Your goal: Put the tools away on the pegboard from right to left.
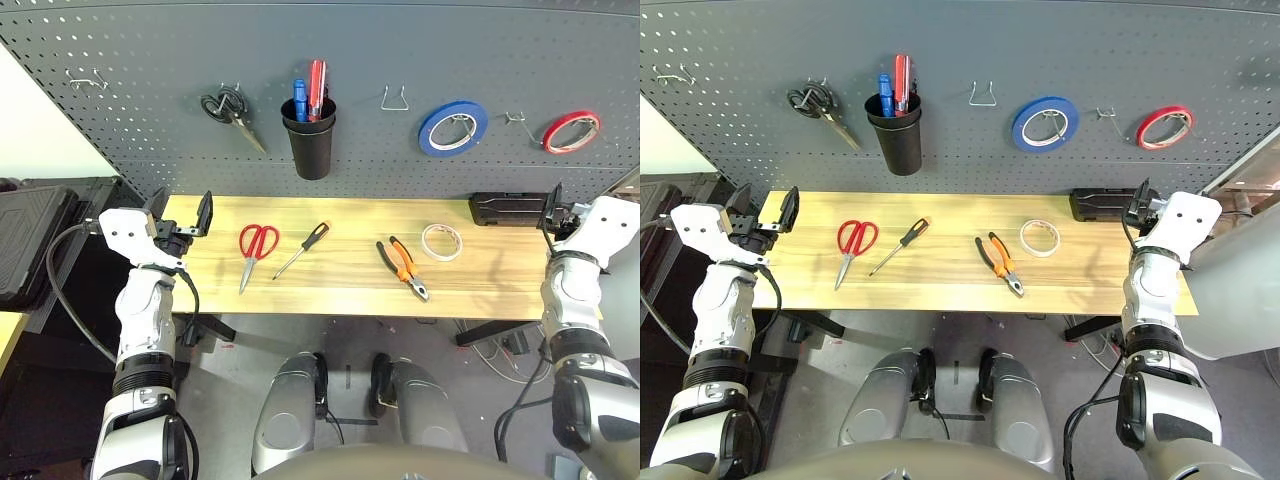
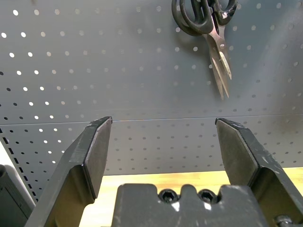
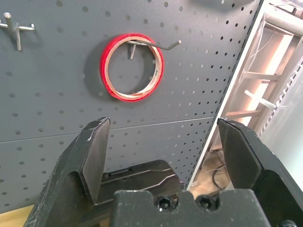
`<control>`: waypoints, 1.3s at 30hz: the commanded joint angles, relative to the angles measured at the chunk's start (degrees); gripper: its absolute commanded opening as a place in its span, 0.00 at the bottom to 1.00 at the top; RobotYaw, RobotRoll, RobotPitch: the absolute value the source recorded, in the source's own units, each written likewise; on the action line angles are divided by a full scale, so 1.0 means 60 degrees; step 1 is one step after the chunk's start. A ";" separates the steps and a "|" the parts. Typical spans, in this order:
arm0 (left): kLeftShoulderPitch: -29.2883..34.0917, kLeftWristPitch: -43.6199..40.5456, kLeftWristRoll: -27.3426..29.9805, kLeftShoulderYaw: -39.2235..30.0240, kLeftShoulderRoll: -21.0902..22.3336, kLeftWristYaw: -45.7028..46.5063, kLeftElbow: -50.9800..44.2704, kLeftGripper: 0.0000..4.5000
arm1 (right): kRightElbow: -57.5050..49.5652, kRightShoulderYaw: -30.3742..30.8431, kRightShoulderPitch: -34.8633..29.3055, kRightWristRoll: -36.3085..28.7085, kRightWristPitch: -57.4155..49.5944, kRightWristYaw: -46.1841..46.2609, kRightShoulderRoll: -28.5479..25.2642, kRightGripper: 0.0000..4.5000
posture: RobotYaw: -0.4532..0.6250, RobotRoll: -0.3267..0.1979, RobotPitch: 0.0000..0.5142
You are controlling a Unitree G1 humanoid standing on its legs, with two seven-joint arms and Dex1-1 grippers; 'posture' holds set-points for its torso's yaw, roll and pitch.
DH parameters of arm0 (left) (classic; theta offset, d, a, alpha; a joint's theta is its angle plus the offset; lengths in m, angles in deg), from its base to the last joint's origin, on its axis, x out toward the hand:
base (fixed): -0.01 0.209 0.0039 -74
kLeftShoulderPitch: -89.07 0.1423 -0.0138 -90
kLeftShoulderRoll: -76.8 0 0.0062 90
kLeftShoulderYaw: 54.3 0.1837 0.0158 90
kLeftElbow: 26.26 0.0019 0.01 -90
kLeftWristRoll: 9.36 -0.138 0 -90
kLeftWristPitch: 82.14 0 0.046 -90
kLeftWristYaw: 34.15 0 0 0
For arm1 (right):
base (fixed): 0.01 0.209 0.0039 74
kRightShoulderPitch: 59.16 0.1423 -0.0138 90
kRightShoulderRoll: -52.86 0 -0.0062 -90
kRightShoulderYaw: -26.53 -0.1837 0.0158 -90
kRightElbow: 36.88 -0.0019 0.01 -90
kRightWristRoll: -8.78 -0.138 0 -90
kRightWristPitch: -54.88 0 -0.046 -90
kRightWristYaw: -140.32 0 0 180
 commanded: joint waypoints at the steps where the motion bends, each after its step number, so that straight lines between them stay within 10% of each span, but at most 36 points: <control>1: 0.0113 -0.0014 -0.0004 0.0039 -0.0041 0.0011 -0.0022 0.99 | 0.0242 0.0039 0.0047 0.0030 0.0082 -0.0032 0.0035 1.00 | 0.62 0.62 0.24; 39: 0.2702 -0.3611 -0.0375 0.3072 0.1204 -0.2776 -0.5350 0.99 | -0.0077 0.1999 0.0408 0.0955 -0.2317 -0.3580 -0.1096 1.00 | 0.63 0.62 0.38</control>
